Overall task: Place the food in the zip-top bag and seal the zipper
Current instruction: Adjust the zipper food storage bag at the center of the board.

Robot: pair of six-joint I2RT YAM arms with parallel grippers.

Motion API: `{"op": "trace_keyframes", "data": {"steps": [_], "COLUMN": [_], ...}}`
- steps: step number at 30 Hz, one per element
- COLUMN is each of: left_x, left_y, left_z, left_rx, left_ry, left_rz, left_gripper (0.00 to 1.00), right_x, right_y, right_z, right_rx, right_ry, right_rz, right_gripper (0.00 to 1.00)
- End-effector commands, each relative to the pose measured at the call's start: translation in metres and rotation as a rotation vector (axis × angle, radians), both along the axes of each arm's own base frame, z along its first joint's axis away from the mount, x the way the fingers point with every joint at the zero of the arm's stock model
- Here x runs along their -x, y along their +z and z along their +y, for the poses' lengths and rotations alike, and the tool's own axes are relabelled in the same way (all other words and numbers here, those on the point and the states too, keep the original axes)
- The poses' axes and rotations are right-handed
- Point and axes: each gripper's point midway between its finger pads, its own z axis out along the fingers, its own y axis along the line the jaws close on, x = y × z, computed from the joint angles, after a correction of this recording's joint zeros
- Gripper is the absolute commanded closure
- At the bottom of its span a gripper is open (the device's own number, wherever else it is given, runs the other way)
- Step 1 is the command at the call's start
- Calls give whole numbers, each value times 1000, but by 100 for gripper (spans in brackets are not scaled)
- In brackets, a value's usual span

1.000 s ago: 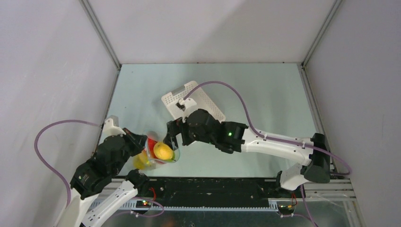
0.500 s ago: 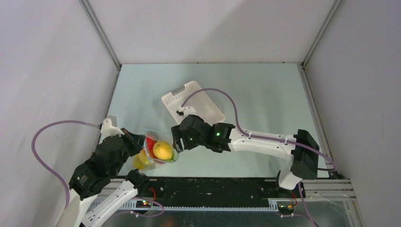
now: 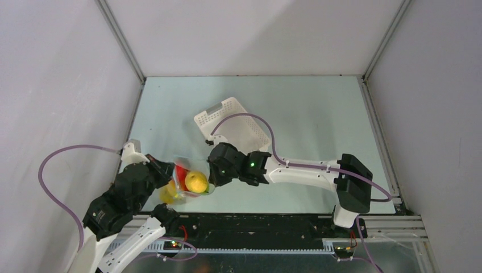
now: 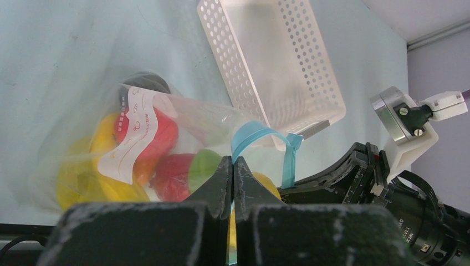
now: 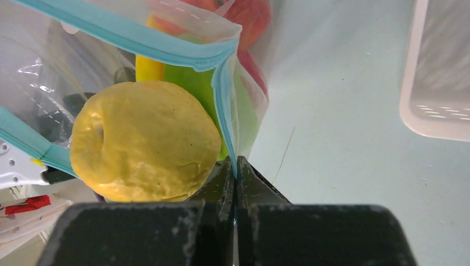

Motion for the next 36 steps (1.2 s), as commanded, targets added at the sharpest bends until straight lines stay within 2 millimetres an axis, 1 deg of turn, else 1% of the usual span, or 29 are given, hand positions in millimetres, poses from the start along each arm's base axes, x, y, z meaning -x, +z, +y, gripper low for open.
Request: {"op": "trace_keyframes", "data": {"steps": [1, 2, 3, 4, 5, 6, 7, 9, 10, 11, 12, 13, 14, 15, 16, 17, 18, 19, 20, 21, 22, 24, 26, 29, 30, 34, 36], "left_x": [-2, -2, -3, -4, -5, -7, -7, -9, -11, -12, -14, -14, -15, -15, -16, -16, -17, -18, -18, -19, -19, -21, -22, -27, -28, -36, -38], "left_y": [13, 13, 13, 14, 13, 14, 14, 18, 20, 22, 24, 29, 27, 32, 32, 34, 35, 37, 38, 40, 42, 46, 49, 50, 50, 48, 47], "left_z": [-10, -13, -17, -19, -24, -27, -30, -35, -39, -41, -44, -44, -43, -42, -41, -41, -40, -40, -38, -37, -36, -35, -37, -47, -50, -66, -81], "left_rx": [17, 14, 12, 11, 4, 2, 1, 5, 8, 10, 6, 7, -8, -9, -21, -23, -31, -32, -42, -46, -52, -61, -68, -67, -66, -54, -37], "left_ry": [-56, -69, -92, -103, -124, -134, -152, -171, -183, -188, -202, -205, -204, -202, -196, -195, -195, -195, -191, -183, -181, -181, -192, -227, -237, -284, -342], "left_rz": [-38, -35, -33, -31, -23, -20, -17, -21, -30, -37, -38, -47, -36, -43, -41, -45, -48, -53, -56, -60, -64, -74, -79, -74, -73, -66, -65], "left_gripper": [100, 100, 100, 100, 100, 100, 100, 100, 100, 100, 100, 100, 100, 100, 100, 100, 100, 100, 100, 100, 100, 100, 100, 100, 100, 100, 100], "right_x": [7, 7, 8, 8, 8, 8, 7, 3, 4, 1, 2, -1, 0, -3, -4, -5, -6, -6, -7, -7, -9, -11, -12, -10, -6, -2, -1], "right_y": [42, 53, 58, 68, 69, 81, 81, 95, 95, 103, 101, 107, 104, 111, 109, 116, 116, 122, 122, 128, 128, 138, 145, 153, 152, 150, 149], "right_z": [6, 4, 2, -1, -6, -8, -15, -24, -31, -34, -41, -44, -53, -58, -65, -70, -77, -81, -88, -92, -97, -107, -114, -111, -108, -98, -94], "right_rx": [-115, -138, -143, -161, -151, -166, -144, -133, -106, -108, -80, -78, -43, -42, -15, -19, 2, -4, 15, 8, 20, 14, 4, -36, -41, -69, -91], "right_ry": [18, 19, 19, 16, 12, 10, 1, -16, -19, -26, -27, -29, -31, -37, -42, -42, -42, -42, -44, -49, -60, -84, -102, -79, -53, -33, -35], "right_rz": [-26, -34, -35, -39, -37, -46, -51, -71, -70, -81, -75, -82, -74, -88, -87, -101, -104, -110, -112, -119, -127, -146, -164, -175, -169, -156, -143], "right_gripper": [100, 100, 100, 100, 100, 100, 100, 100, 100, 100, 100, 100, 100, 100, 100, 100, 100, 100, 100, 100, 100, 100, 100, 100, 100, 100, 100]}}
